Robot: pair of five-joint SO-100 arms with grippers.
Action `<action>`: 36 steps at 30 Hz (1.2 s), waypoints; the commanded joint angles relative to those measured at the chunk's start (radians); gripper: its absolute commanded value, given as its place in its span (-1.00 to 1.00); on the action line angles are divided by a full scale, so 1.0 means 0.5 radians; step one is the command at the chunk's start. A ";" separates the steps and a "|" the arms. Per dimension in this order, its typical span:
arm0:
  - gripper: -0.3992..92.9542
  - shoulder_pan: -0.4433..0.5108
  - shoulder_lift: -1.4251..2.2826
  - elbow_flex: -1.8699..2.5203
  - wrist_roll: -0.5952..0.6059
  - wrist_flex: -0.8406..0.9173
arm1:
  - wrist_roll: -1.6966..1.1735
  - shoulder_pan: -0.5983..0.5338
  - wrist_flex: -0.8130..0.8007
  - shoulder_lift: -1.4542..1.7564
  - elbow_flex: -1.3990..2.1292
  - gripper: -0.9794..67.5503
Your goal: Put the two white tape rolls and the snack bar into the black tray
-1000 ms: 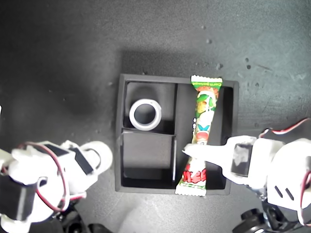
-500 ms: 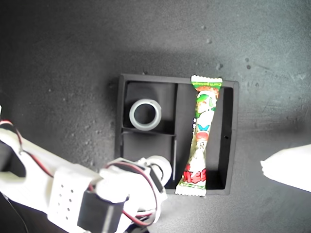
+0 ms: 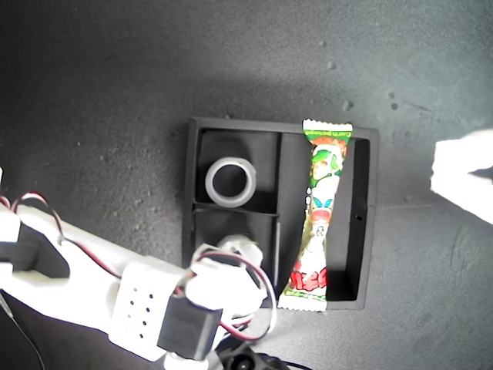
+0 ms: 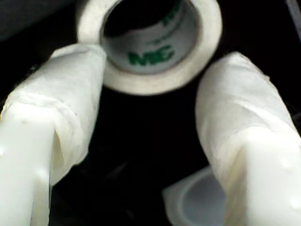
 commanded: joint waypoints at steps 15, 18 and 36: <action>-0.99 -0.325 2.602 1.859 -0.018 0.015 | 0.221 -0.080 -0.003 1.491 1.497 -0.99; -0.99 -0.356 3.080 2.421 -0.086 -0.156 | 0.215 -0.089 -0.135 1.948 2.175 -0.99; -0.99 -0.316 5.182 5.102 -0.430 -1.132 | 0.089 -0.175 -0.930 4.412 5.455 -0.99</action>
